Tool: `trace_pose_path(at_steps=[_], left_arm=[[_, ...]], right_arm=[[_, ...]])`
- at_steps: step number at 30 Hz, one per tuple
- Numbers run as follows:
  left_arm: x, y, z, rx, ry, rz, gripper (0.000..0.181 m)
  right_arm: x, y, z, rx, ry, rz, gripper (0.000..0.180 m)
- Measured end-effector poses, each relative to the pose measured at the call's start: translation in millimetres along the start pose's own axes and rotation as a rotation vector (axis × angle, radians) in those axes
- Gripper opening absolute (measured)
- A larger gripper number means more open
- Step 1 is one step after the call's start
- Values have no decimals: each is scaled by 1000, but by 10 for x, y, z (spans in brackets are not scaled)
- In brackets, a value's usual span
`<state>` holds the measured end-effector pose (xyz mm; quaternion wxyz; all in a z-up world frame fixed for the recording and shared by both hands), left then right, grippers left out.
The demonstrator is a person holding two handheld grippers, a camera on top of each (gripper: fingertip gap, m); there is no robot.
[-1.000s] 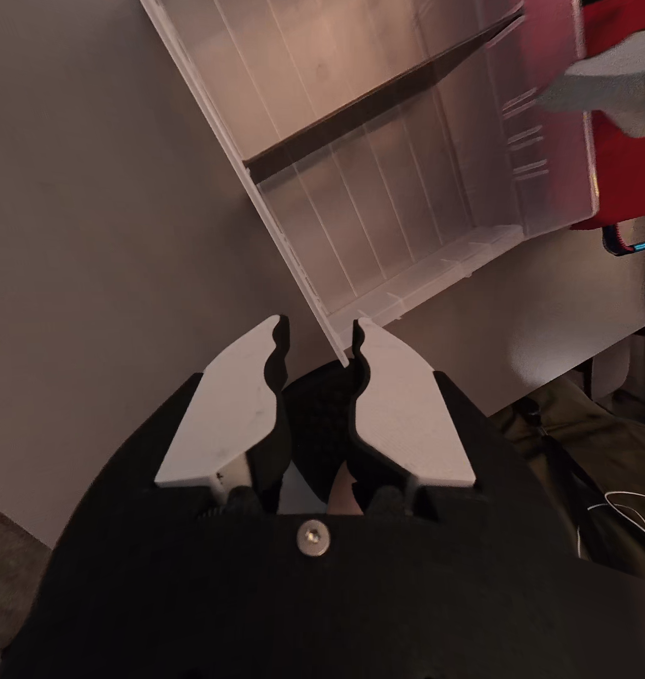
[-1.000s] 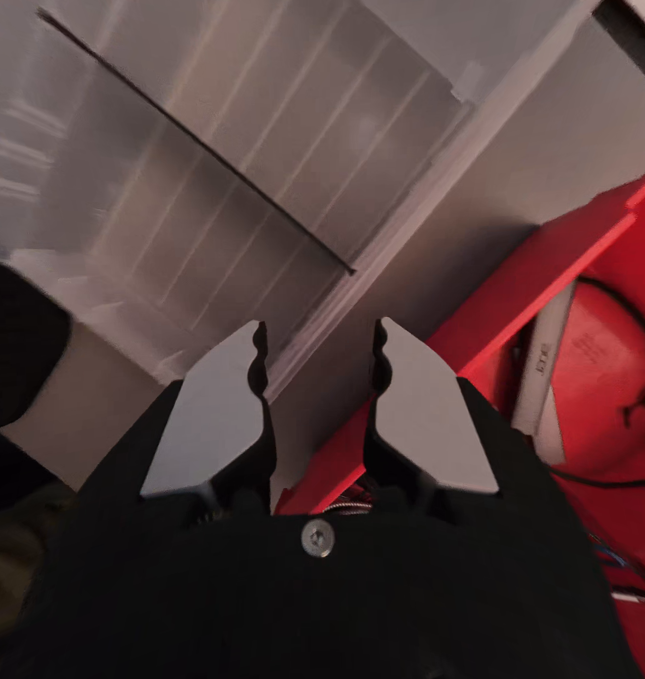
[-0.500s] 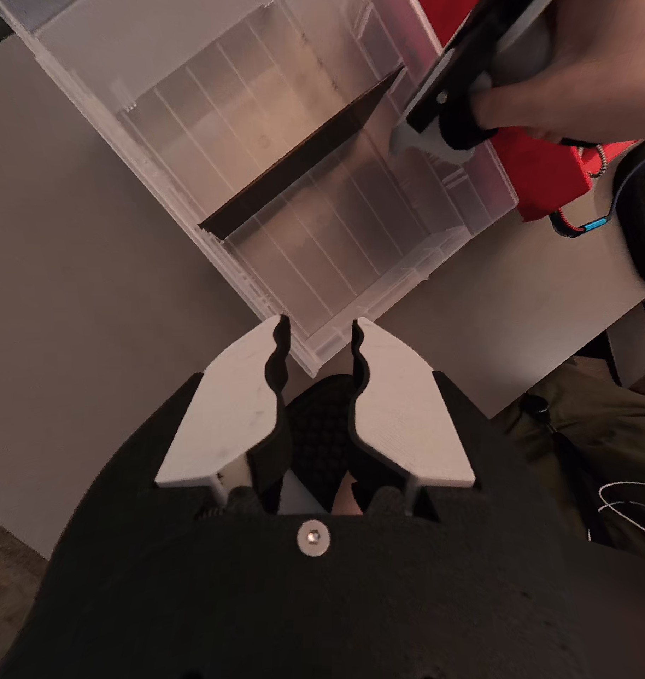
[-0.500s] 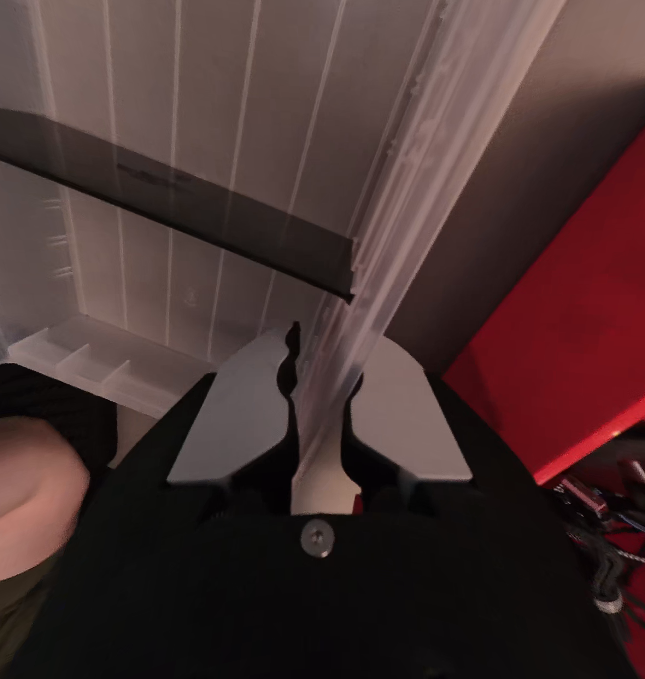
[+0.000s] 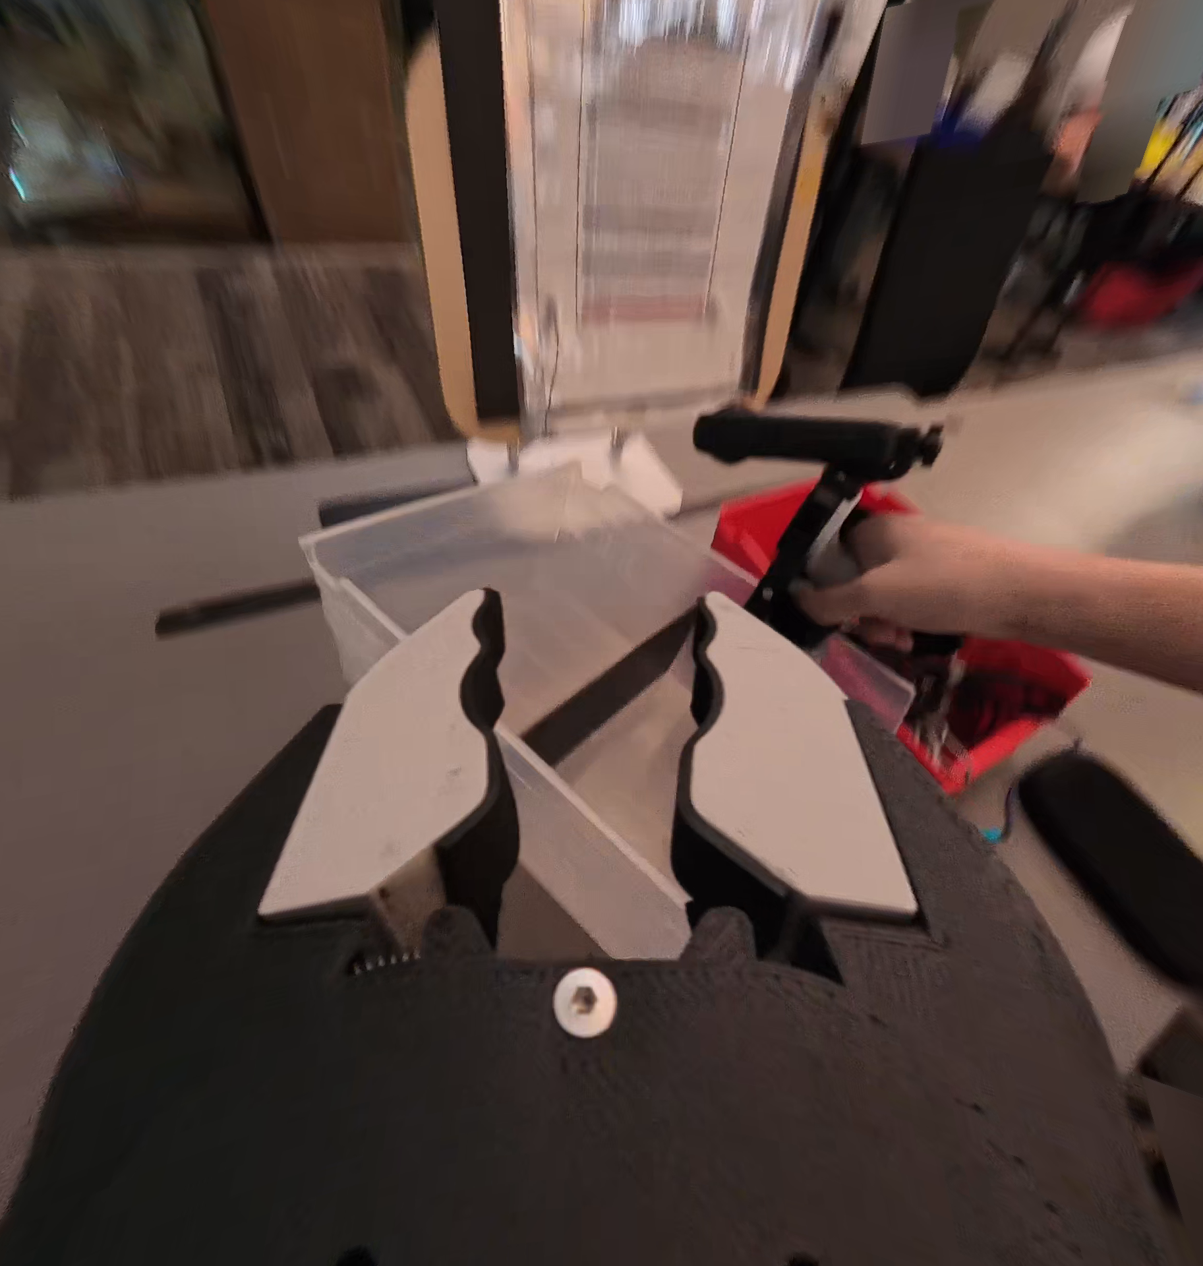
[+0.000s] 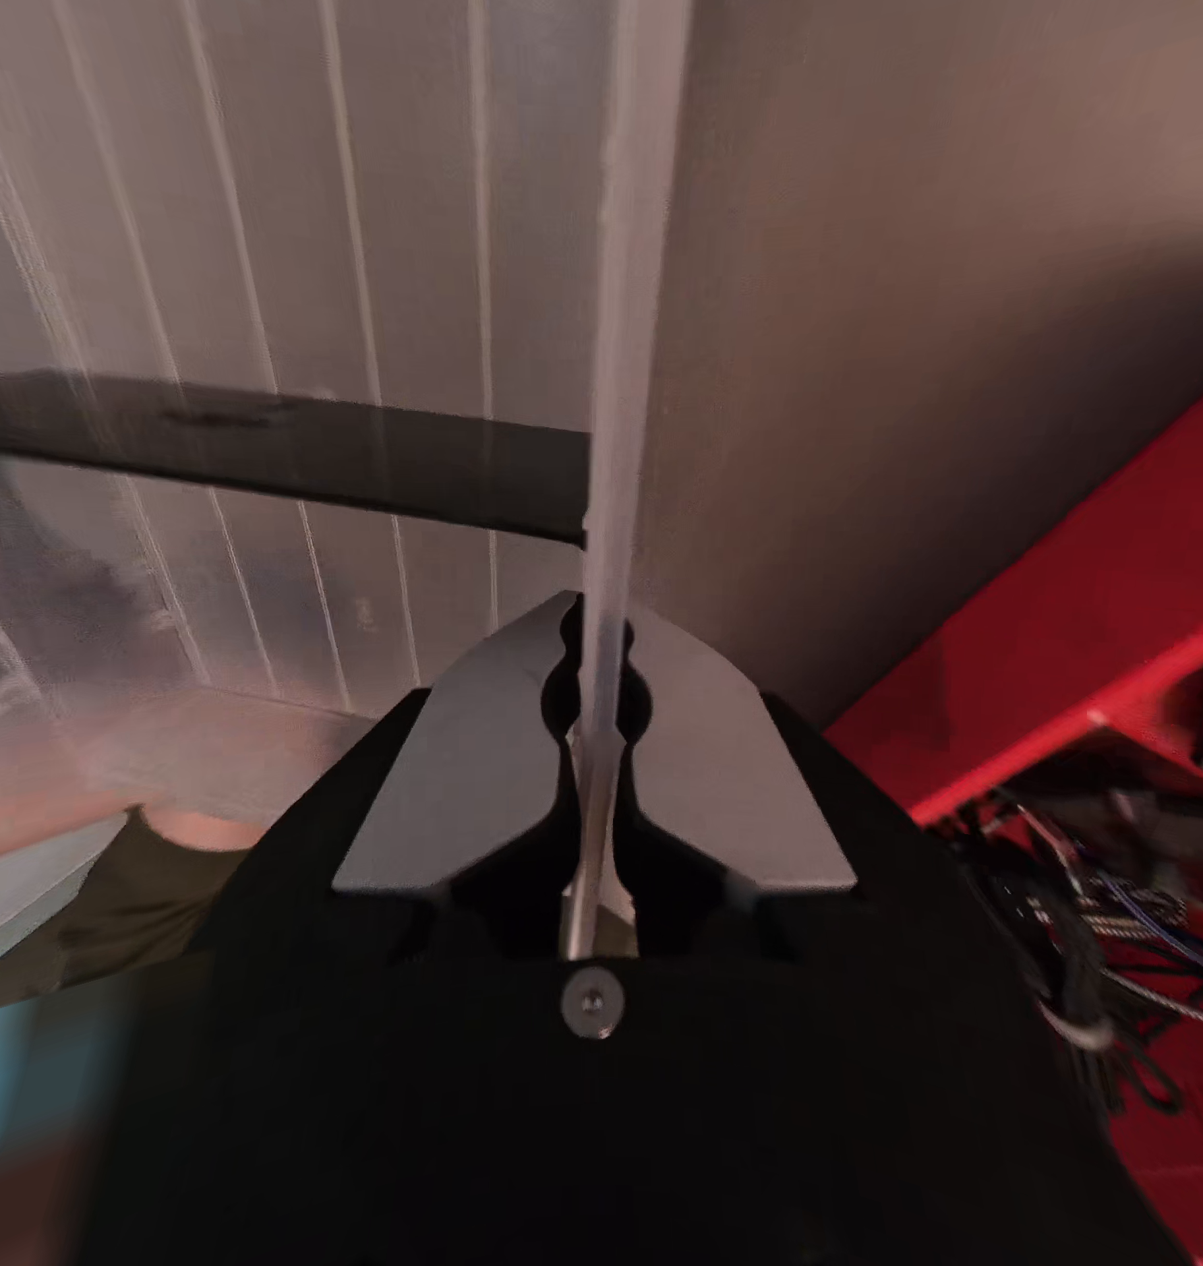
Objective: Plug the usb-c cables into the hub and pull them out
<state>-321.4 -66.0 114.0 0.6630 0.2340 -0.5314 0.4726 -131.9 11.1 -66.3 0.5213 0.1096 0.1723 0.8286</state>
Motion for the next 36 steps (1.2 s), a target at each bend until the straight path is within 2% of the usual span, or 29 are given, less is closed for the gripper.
trace_pose_path(at_steps=[3, 6, 7, 9, 12, 16, 20, 26, 28, 30, 31, 33, 36], left_arm=[[216, -89, 242, 11, -235, -7, 66], [267, 18, 327, 69, -315, -27, 65], [255, 56, 276, 44, -306, 3, 66], [160, 37, 25, -94, -212, 94, 73], [-131, -236, -551, -320, 55, 152, 84], [-420, -734, -1341, -451, 177, 149, 79], [-988, -1292, -1888, -557, 412, 145, 82], [-1673, -1744, -2201, -553, 650, 28, 79], [-1847, -1797, -2219, -532, 736, -58, 75], [-1940, -1768, -2233, -488, 784, -160, 63], [-1938, -1775, -2224, -500, 790, -173, 59], [-1920, -1772, -2182, -531, 821, -185, 36], [-1871, -1594, -2131, -530, 860, -248, 27]], right_arm=[[-71, -160, 574, -10, -29, 9, 5], [-324, -576, 1284, -126, -93, 12, 5], [-448, -763, 1520, -154, -120, -17, 5], [-747, -1176, 1948, -177, -183, -105, 5], [-1284, -1849, 2463, -192, -287, -263, 5], [-2031, -2766, 2828, -270, -439, -473, 5], [-2724, -3476, 2723, -274, -516, -677, 5], [-3434, -4110, 2152, -194, -512, -858, 5], [-3564, -4225, 1978, -195, -484, -875, 5], [-3635, -4297, 1844, -198, -453, -872, 6], [-3651, -4320, 1792, -200, -440, -867, 6], [-3653, -4350, 1714, -203, -421, -858, 5], [-3584, -4328, 1634, -215, -392, -814, 5]])
Point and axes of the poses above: each gripper's, where its closed fingertips meet, z back along the fingers, x out of its top, y = z × x across the jaws, the point moved 4 cm from there along z, back along the fingers, and after that the axes turned 1 degree about z, right-handed, at the moved point
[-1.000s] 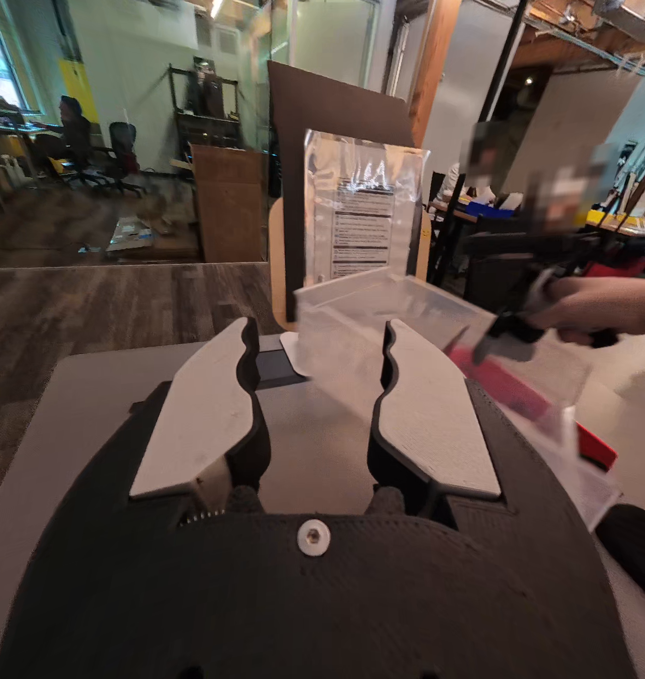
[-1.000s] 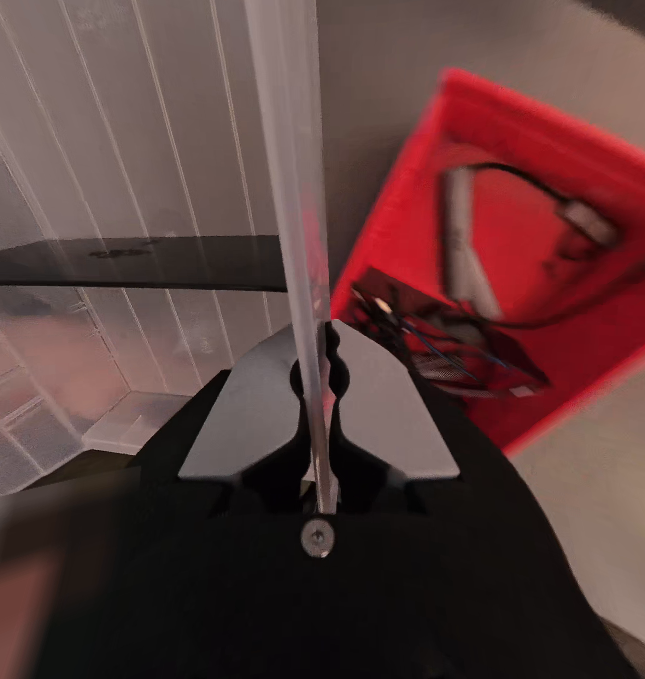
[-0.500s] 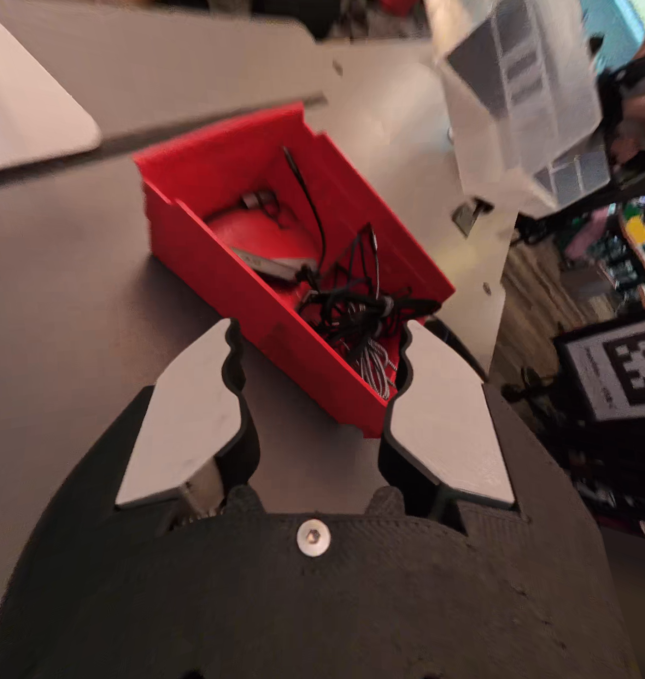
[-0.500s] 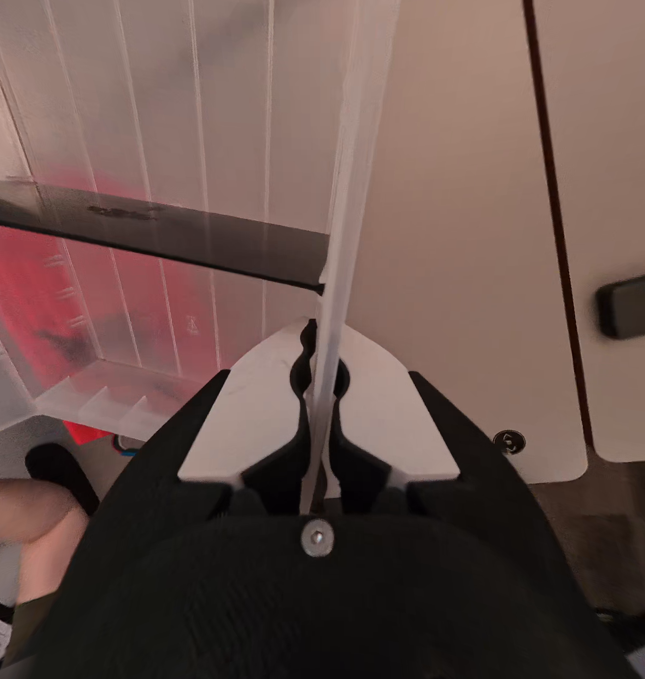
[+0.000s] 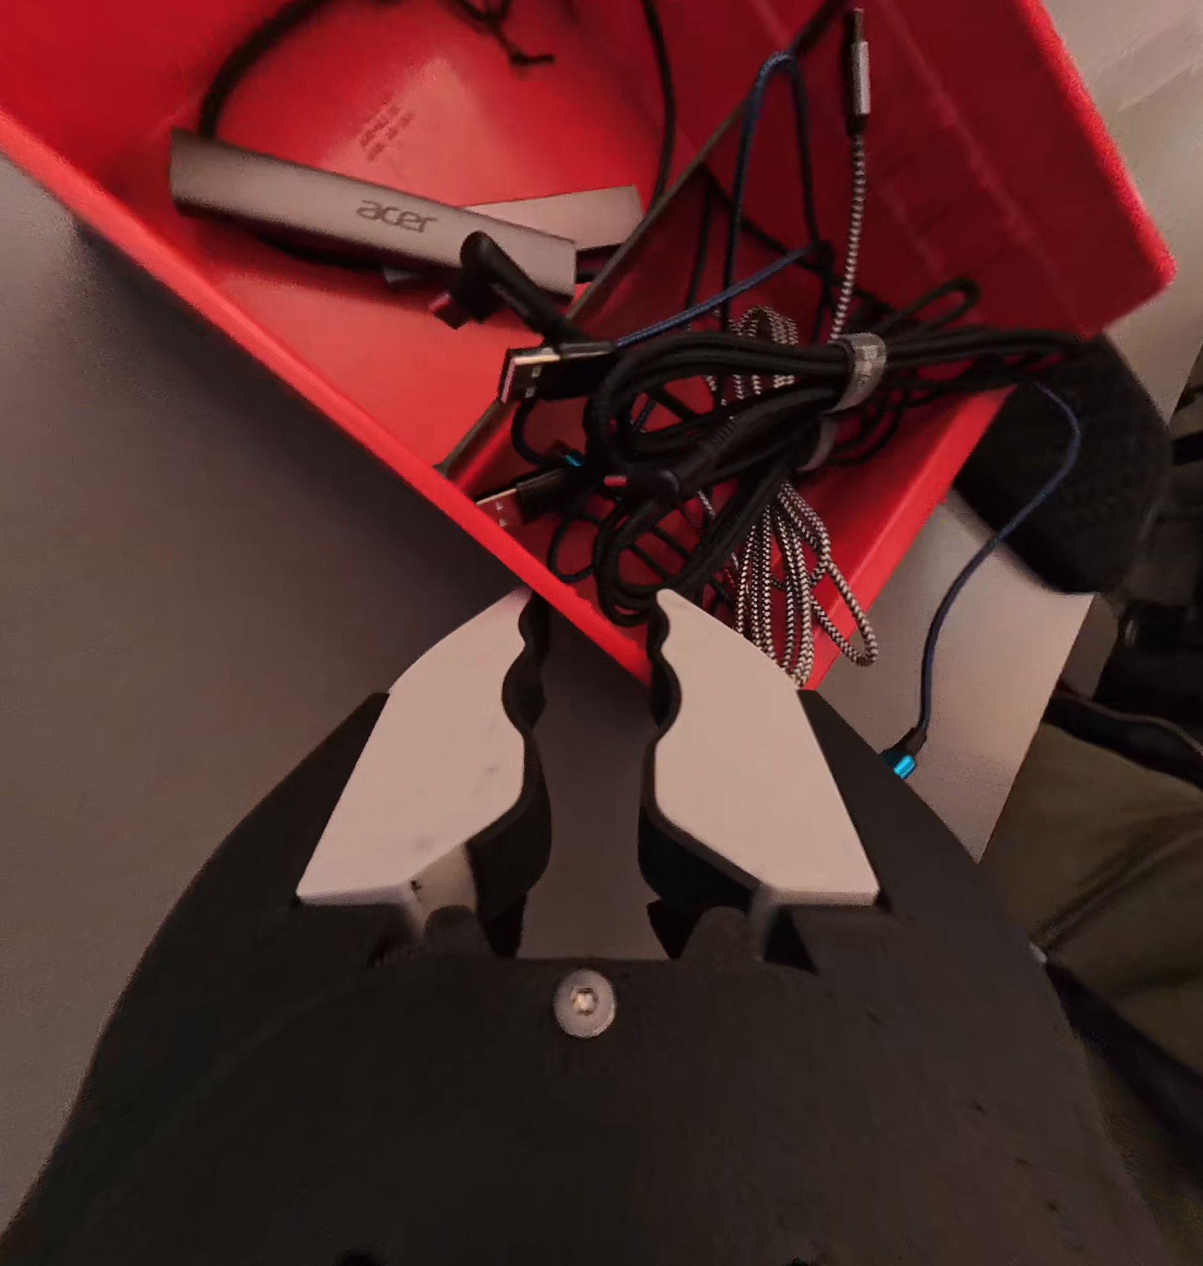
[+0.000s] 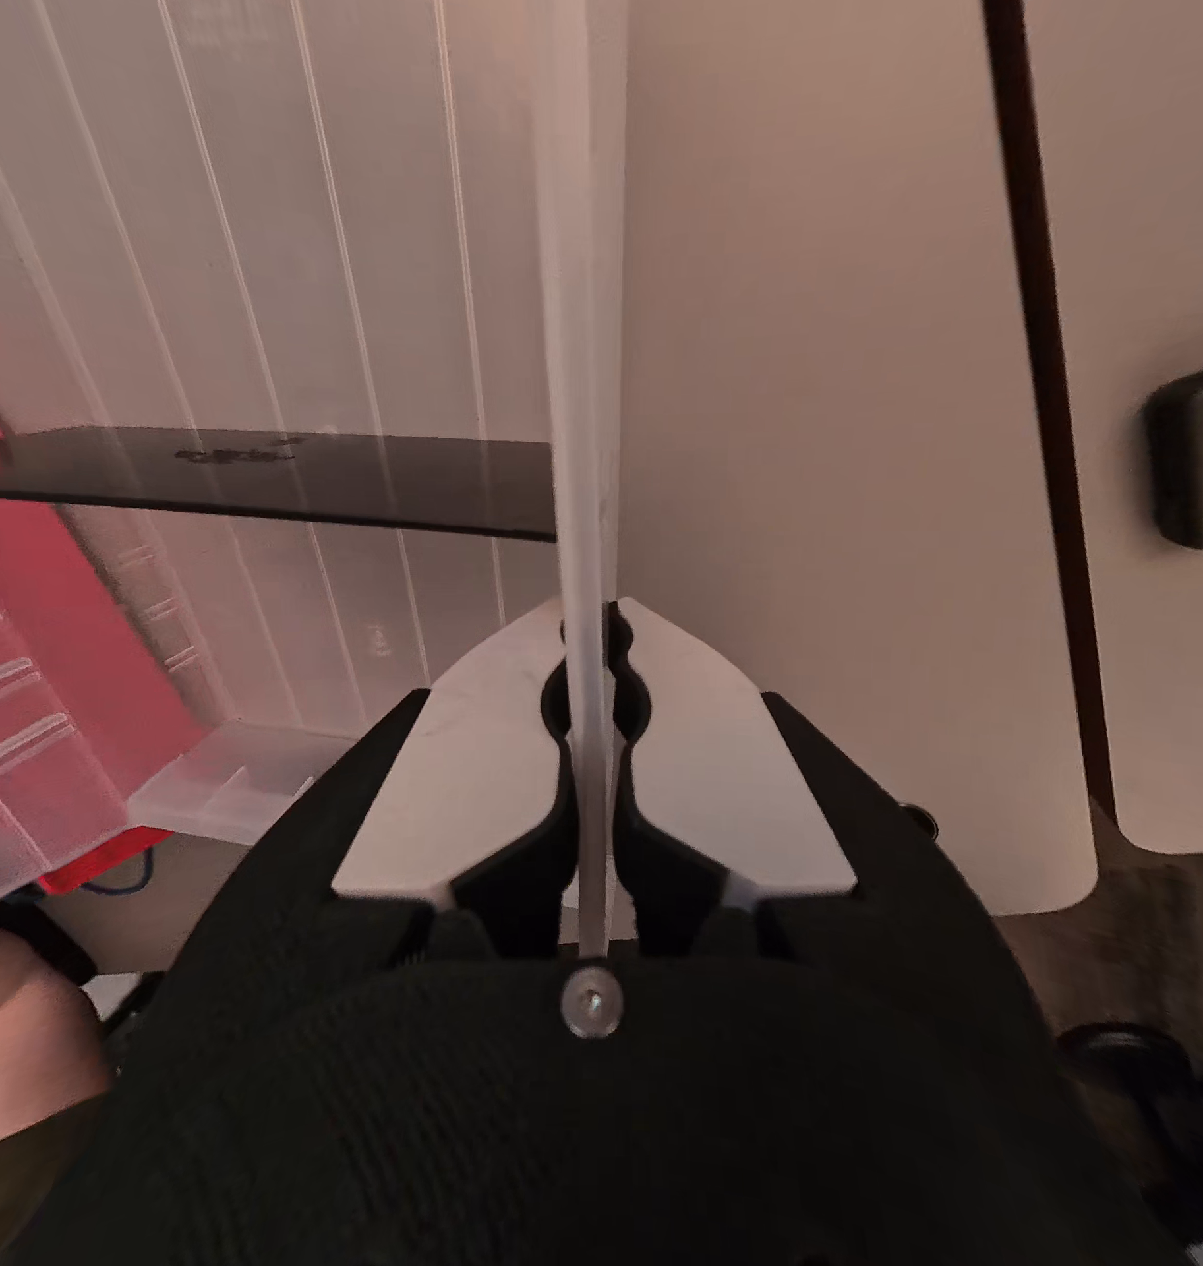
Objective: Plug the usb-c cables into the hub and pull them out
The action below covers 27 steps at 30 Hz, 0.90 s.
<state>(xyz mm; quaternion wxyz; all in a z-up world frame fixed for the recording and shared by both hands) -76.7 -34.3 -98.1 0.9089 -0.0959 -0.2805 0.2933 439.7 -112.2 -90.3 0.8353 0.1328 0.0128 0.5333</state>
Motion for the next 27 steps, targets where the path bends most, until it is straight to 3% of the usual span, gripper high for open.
trace_pose_path(at_steps=[8, 12, 19, 27], left_arm=[[-510, 892, 733, 179, 80, 148, 5], [-908, 1372, 1185, 284, 44, 273, 10], [-1791, 1762, 1837, 282, -75, 613, 8], [-2390, 1809, 2192, 301, -159, 777, 9]], right_arm=[[-62, 495, -318, 28, 57, 154, 6], [-120, 770, -548, 34, 90, 226, 6], [-108, 1119, -769, -19, 91, 376, 6], [-59, 1177, -788, -23, 102, 290, 6]])
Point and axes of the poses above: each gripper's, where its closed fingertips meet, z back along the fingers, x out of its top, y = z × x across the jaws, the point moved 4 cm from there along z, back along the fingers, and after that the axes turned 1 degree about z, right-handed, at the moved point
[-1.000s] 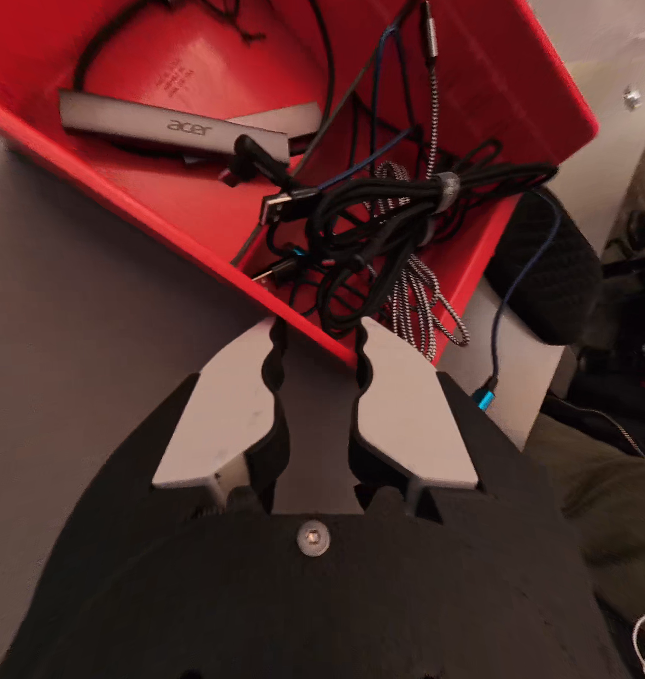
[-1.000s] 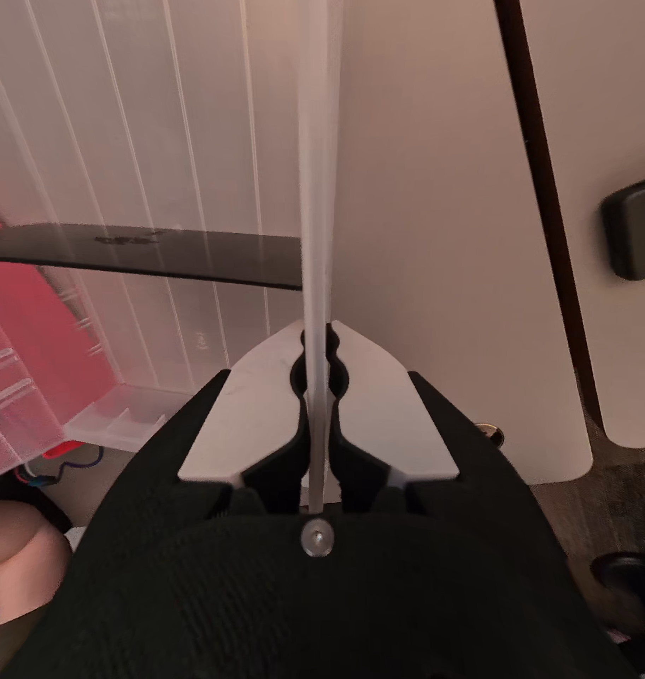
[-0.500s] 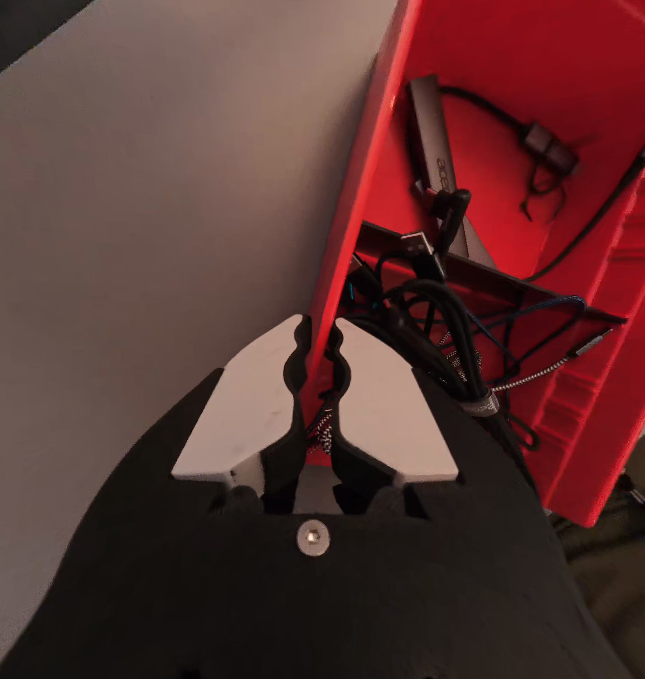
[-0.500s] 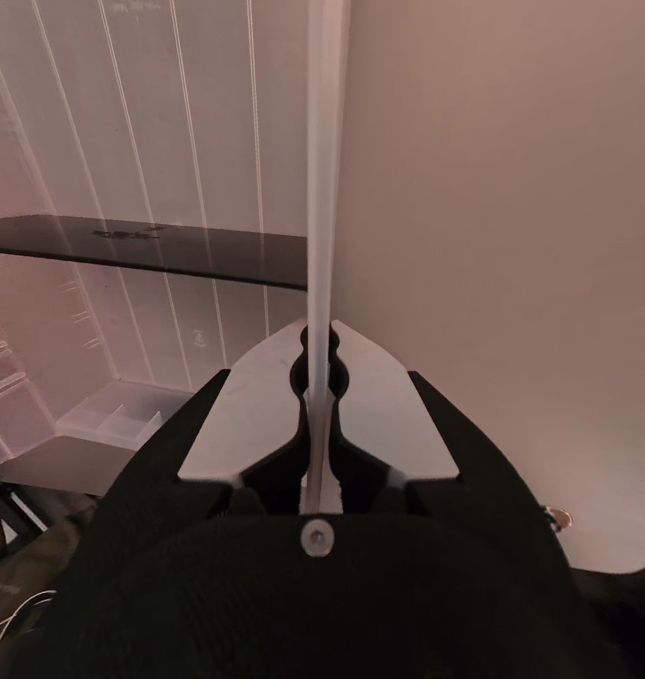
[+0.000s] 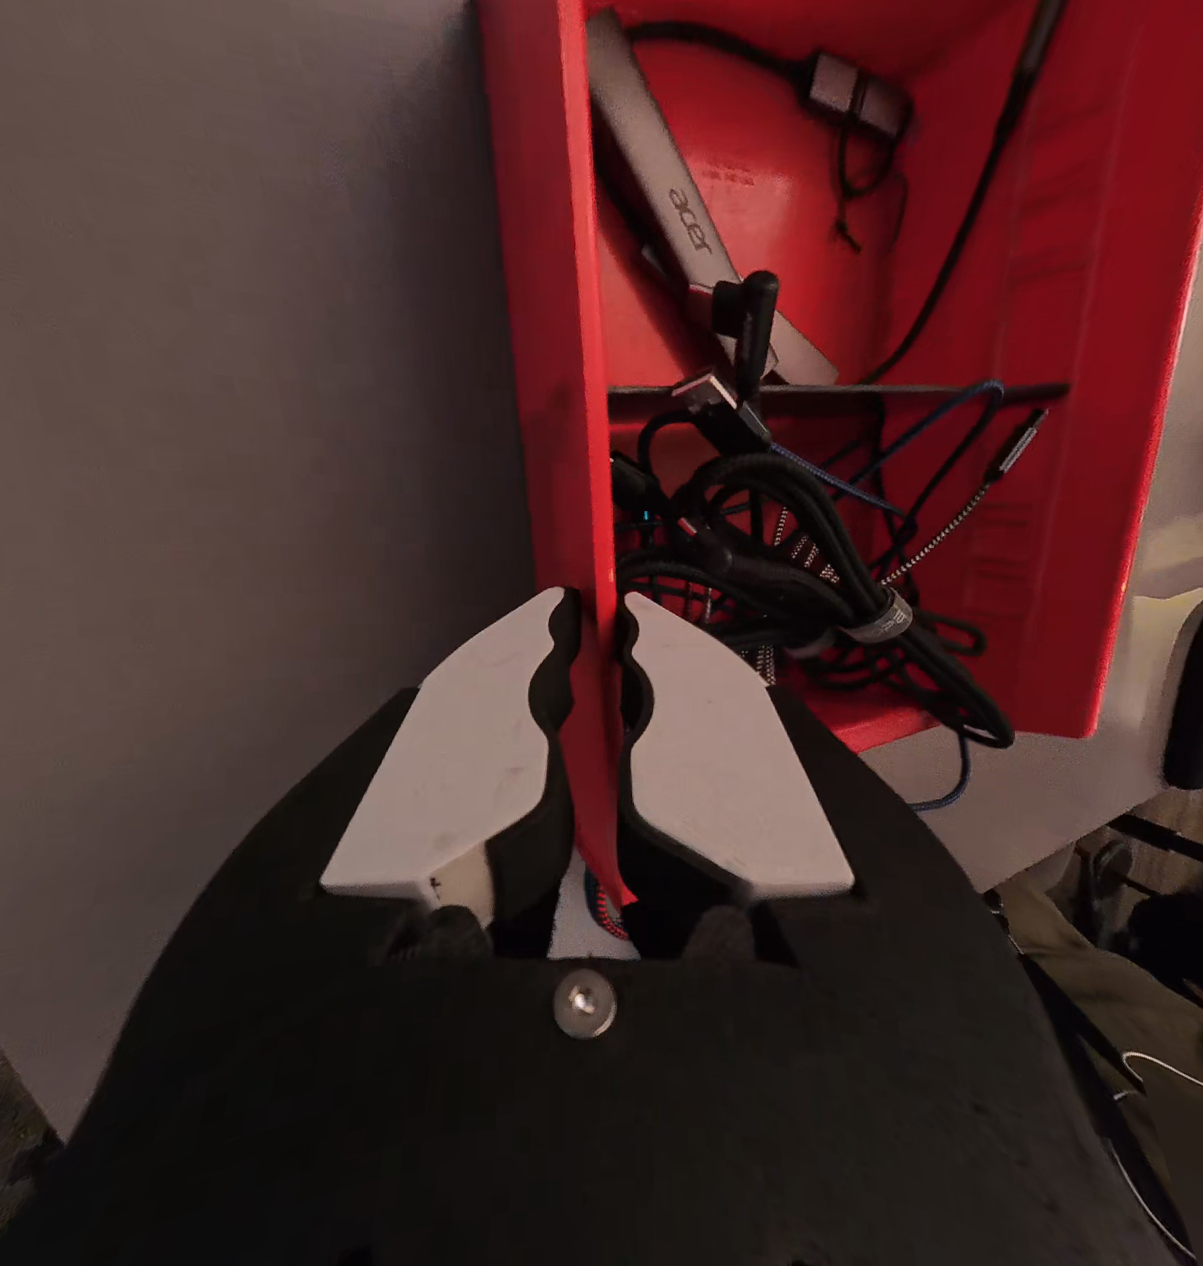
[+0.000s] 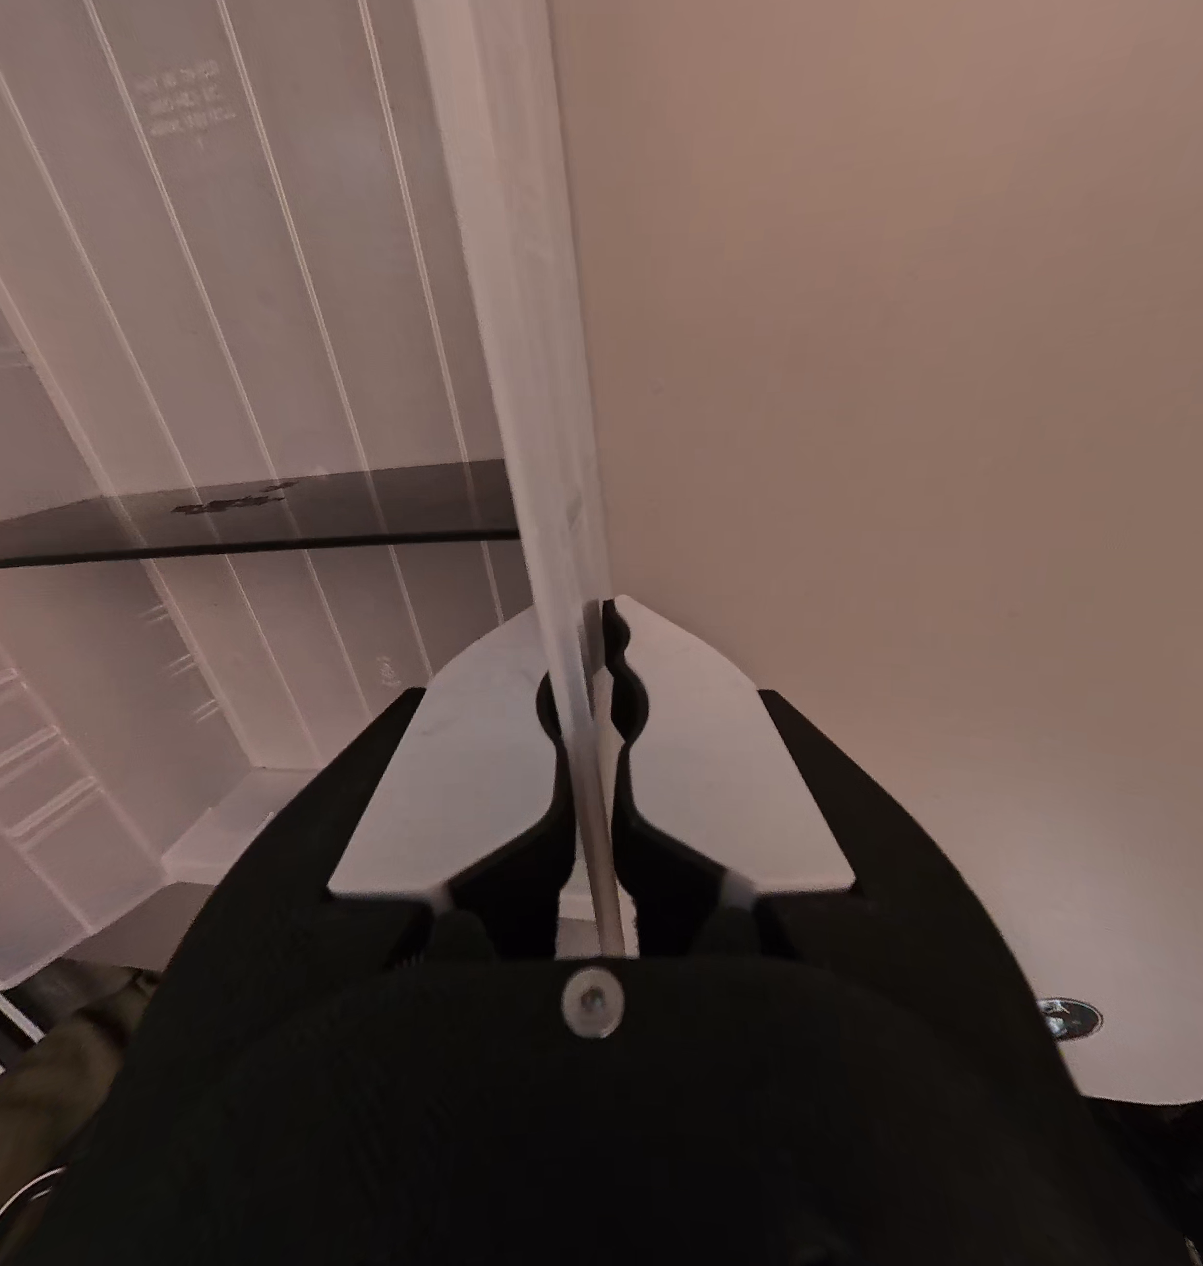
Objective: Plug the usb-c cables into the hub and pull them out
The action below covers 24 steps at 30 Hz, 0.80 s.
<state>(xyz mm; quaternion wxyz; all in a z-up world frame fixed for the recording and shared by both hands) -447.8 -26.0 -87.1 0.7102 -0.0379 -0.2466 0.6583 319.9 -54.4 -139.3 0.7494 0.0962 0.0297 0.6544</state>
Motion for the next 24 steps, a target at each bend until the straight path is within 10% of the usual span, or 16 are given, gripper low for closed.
trace_pose_path(at_steps=[24], left_arm=[[-91, -40, 0, -61, 34, -7, 11]], right_arm=[[2, 0, -14, -24, 50, 81, 5]])
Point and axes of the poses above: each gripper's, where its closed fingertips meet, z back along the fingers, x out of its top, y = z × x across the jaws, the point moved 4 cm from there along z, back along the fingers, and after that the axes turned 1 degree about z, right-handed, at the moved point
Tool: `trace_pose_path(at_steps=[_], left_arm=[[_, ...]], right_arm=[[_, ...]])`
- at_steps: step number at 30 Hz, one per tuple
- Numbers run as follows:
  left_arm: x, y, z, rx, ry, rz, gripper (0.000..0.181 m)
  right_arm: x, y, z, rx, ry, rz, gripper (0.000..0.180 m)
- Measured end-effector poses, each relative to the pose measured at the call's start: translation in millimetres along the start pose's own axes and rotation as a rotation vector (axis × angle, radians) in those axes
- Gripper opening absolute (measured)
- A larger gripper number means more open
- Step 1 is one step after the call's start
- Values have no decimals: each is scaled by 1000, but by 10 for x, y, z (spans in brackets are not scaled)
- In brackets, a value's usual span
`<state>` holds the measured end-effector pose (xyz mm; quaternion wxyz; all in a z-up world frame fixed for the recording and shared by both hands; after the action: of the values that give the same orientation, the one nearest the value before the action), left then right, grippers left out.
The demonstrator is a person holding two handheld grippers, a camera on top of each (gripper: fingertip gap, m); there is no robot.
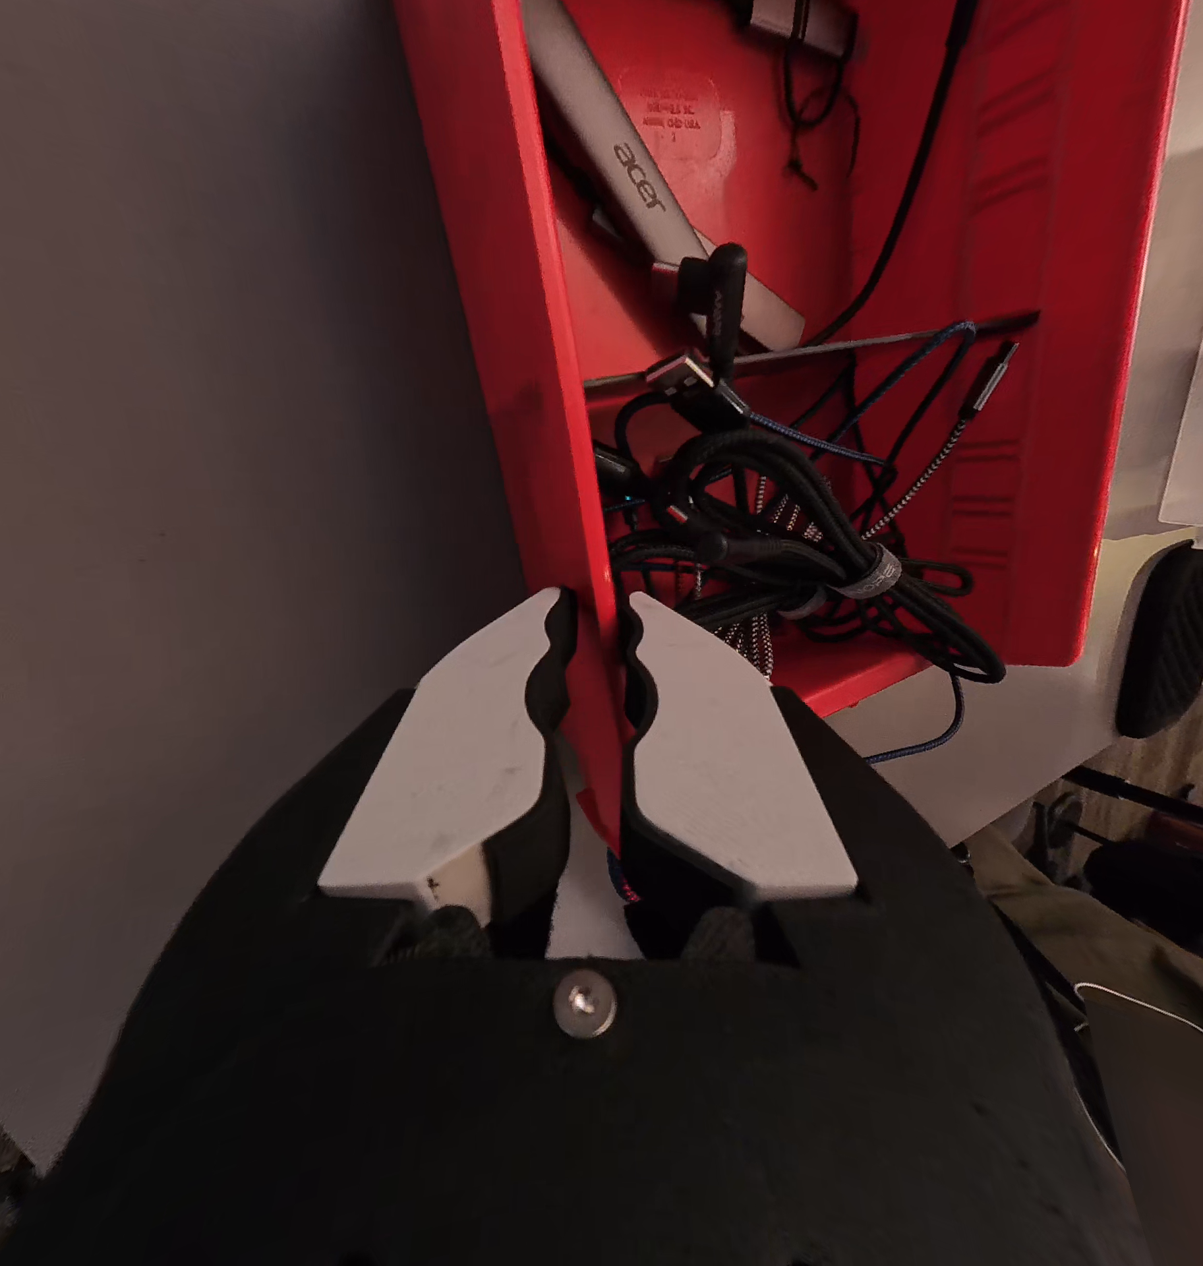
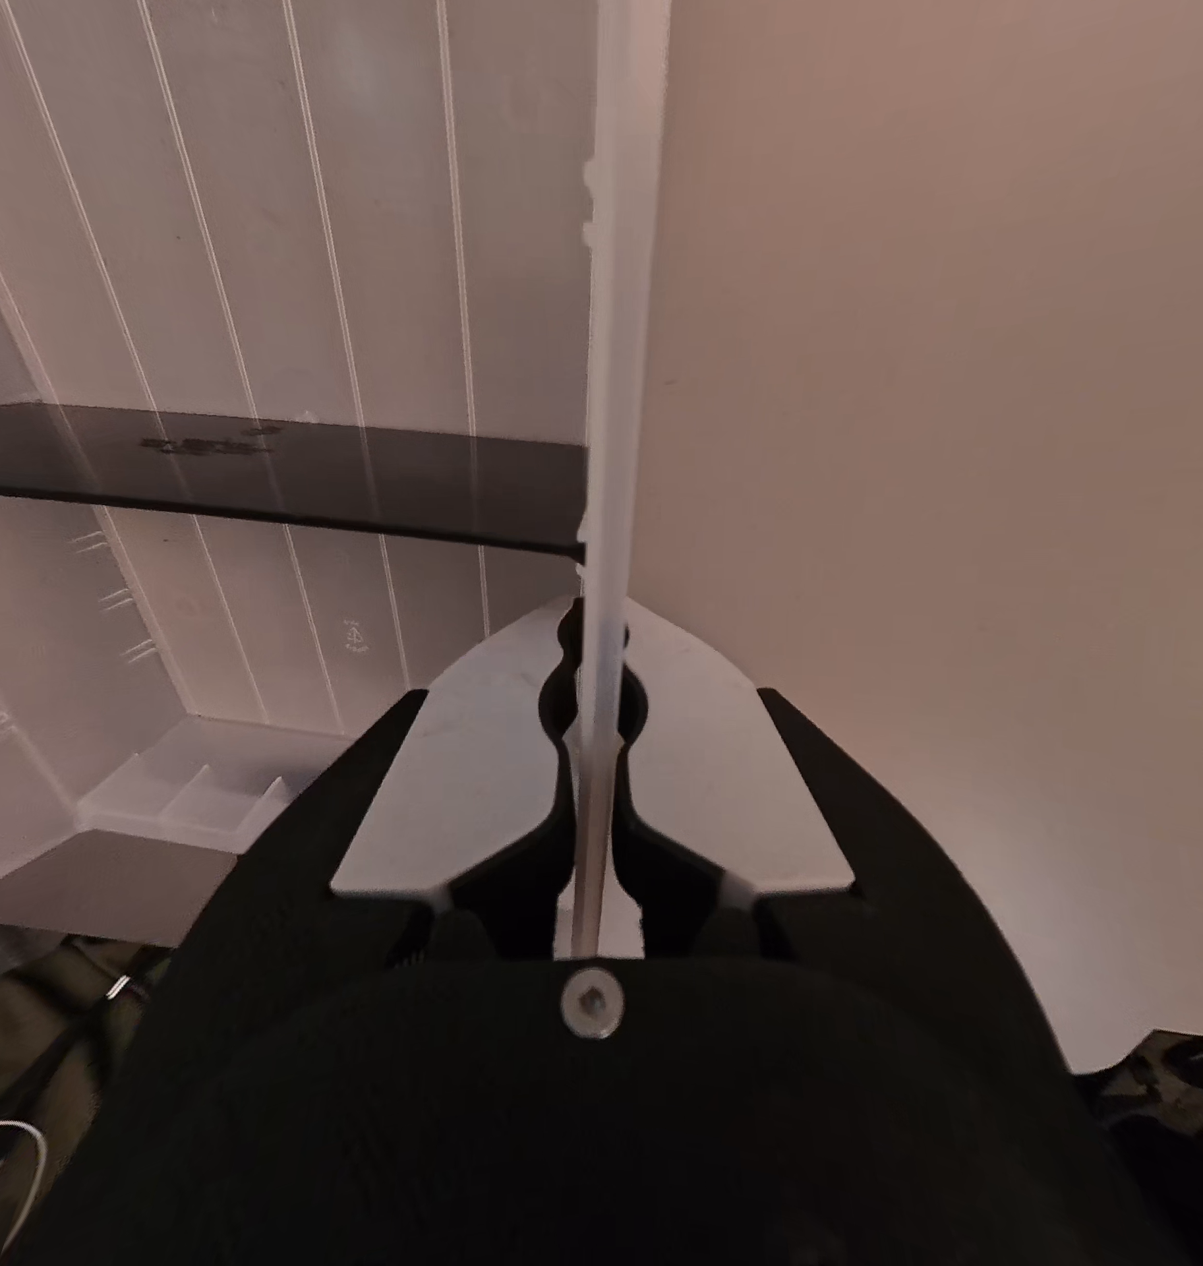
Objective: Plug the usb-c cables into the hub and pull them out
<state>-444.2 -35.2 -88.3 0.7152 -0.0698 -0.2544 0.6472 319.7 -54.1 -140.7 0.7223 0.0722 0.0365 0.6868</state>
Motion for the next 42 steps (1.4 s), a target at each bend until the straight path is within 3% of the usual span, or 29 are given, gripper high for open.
trace_pose_path(at_steps=[7, 14, 16, 19, 23, 26, 29, 33, 42], left_arm=[[12, -1, 15, 23, -9, -8, 11], [73, -123, 293, 16, -132, -49, 23], [139, -331, 447, -16, -206, -179, 27], [177, -811, 658, 12, -363, -551, 30], [-19, -1319, 573, 124, -466, -1063, 50], [-206, -1431, 313, 149, -313, -1221, 53], [-191, -1338, 72, 178, -142, -1194, 42], [-174, -1258, -169, 77, -7, -1135, 33], [-190, -1122, -539, 48, 209, -1090, 41]], right_arm=[[50, -63, 0, -85, -72, 59, 25], [179, -52, 621, -236, -336, 112, 38], [256, 97, 901, -275, -489, 181, 39], [373, 494, 1324, -281, -802, 314, 42], [449, 1175, 1619, -17, -1101, 398, 47], [467, 1637, 1756, 250, -1188, 434, 48], [475, 1959, 1920, 497, -1215, 445, 47], [383, 2185, 2130, 778, -1260, 461, 40], [241, 1994, 2074, 592, -1295, 528, 48]])
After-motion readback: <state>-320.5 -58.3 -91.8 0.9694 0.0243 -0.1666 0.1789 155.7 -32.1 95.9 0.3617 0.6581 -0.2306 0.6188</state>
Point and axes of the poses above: each gripper's, where its closed fingertips meet, z back along the fingers, x out of its top, y = z × x across the jaws, the point moved 4 cm from there along z, back along the fingers, and after that the axes turned 1 degree about z, right-handed, at the moved point
